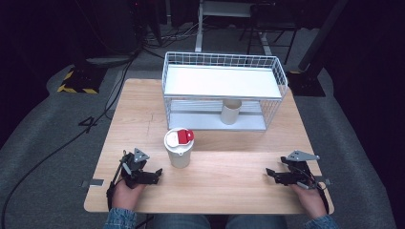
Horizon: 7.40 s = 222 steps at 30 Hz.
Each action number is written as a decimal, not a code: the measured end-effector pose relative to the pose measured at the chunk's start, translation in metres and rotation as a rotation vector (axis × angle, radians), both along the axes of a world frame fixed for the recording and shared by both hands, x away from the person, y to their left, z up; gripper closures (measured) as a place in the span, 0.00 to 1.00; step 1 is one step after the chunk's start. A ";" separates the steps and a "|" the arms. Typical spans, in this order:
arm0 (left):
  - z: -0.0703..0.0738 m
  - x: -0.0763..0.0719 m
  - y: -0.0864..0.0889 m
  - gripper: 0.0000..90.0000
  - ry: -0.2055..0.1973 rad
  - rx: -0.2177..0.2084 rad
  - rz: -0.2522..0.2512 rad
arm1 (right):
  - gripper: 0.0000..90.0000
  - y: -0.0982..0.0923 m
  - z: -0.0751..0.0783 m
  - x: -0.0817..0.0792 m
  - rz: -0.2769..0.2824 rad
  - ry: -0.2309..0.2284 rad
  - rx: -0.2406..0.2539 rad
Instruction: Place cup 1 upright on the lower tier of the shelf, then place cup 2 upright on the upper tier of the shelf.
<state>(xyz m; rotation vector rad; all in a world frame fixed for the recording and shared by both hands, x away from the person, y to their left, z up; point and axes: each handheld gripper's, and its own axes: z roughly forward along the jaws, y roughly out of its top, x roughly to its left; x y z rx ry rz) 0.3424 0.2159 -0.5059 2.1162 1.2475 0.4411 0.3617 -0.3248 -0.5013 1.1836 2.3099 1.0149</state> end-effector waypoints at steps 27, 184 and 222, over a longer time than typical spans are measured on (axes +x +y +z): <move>0.000 -0.003 -0.002 0.02 0.001 -0.001 0.017 | 0.13 0.000 -0.004 0.002 -0.011 -0.009 -0.015; 0.050 0.010 -0.067 0.14 -0.358 -0.403 -0.310 | 0.11 0.006 -0.004 0.002 -0.072 -0.007 -0.022; 0.131 0.011 -0.070 0.14 -0.421 -0.430 -0.327 | 0.11 0.007 -0.004 0.002 -0.080 -0.007 -0.023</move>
